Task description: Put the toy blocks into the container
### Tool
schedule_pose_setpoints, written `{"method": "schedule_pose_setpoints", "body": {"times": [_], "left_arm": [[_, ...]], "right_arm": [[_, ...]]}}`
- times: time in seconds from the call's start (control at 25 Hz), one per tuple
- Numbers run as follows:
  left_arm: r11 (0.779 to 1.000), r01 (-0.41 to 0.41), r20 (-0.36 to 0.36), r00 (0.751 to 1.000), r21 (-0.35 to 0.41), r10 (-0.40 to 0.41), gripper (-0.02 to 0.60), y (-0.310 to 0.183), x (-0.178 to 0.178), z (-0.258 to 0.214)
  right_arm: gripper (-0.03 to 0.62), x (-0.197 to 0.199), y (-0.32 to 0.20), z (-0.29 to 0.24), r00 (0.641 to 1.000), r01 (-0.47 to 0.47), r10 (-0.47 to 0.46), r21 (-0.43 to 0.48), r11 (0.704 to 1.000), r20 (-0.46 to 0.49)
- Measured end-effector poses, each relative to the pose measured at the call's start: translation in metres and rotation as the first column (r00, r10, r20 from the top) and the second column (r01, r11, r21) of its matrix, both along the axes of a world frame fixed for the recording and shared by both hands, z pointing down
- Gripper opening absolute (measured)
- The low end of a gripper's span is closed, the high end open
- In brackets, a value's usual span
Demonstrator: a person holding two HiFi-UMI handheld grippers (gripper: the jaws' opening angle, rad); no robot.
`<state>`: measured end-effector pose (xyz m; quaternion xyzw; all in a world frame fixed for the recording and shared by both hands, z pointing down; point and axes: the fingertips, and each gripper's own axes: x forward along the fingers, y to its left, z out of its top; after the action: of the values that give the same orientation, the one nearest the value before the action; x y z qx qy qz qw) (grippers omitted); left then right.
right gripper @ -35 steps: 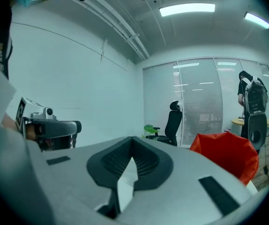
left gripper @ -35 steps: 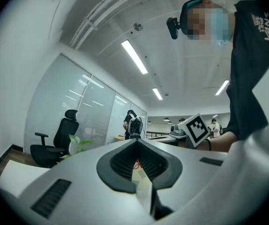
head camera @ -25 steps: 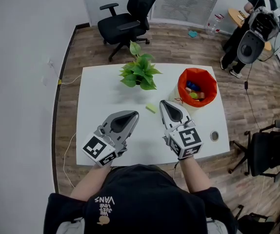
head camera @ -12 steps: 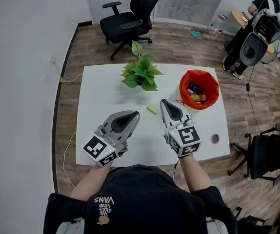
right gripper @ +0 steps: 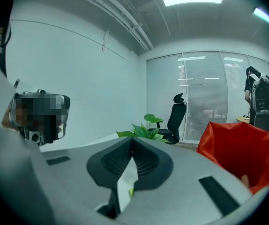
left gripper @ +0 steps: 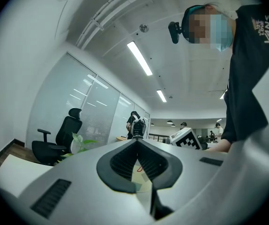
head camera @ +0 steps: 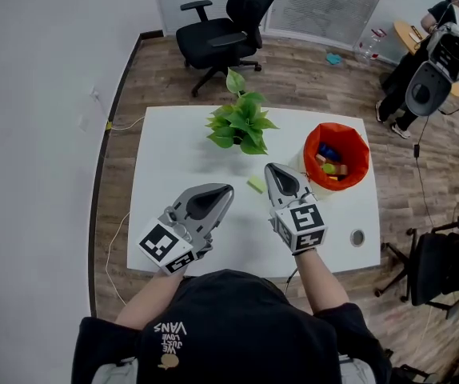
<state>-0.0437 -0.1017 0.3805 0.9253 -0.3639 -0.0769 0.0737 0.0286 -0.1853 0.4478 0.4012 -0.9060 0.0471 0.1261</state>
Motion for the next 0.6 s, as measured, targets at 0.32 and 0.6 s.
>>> {"method": "schedule_pose_setpoints", "body": {"times": [0.32,0.6], "left_arm": [[1.0,0.018,-0.003,1.0,-0.004,-0.018,0.011,-0.005,-0.003,0.003],[0.999,0.031,-0.005,1.0,-0.008,-0.031,0.011,-0.01,-0.006,0.005]], "right_arm": [[0.018,0.002,-0.019,0.032,1.0,-0.007,0.006,-0.061,0.998,-0.022],[0.018,0.002,-0.029,0.072,0.996,-0.014,0.003,-0.136,0.991,-0.085]]}}
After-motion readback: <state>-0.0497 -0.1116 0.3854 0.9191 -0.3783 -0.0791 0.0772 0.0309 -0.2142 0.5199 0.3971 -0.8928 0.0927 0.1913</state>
